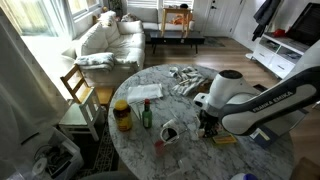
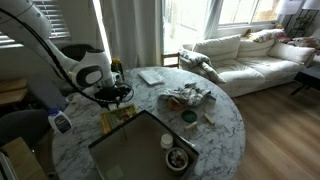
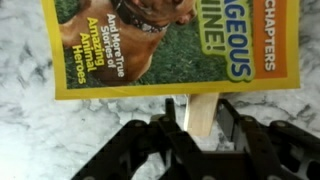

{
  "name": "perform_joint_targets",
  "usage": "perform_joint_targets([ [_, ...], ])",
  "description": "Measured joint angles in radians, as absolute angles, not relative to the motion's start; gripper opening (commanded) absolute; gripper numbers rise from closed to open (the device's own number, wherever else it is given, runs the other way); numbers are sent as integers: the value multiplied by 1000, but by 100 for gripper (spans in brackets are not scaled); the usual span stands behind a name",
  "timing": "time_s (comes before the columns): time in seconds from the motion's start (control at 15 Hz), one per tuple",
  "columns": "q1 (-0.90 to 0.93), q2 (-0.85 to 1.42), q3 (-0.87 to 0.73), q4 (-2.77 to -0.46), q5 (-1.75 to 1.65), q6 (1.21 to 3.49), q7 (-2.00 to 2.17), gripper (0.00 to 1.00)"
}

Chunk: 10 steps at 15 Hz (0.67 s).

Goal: Put the yellow book in the clear container on the left

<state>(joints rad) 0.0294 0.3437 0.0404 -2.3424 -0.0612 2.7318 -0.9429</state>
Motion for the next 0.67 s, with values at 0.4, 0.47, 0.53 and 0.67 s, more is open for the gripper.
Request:
perform_joint_targets([
  [0.4, 14, 345, 92, -2317, -59, 2732, -923, 7],
  [0.47, 10, 345, 104, -2312, -57, 2732, -921, 7],
  [0.53, 6, 345, 115, -2307, -53, 2732, -920, 7],
  [0.67, 1, 345, 133, -2299, -46, 2732, -905, 53],
])
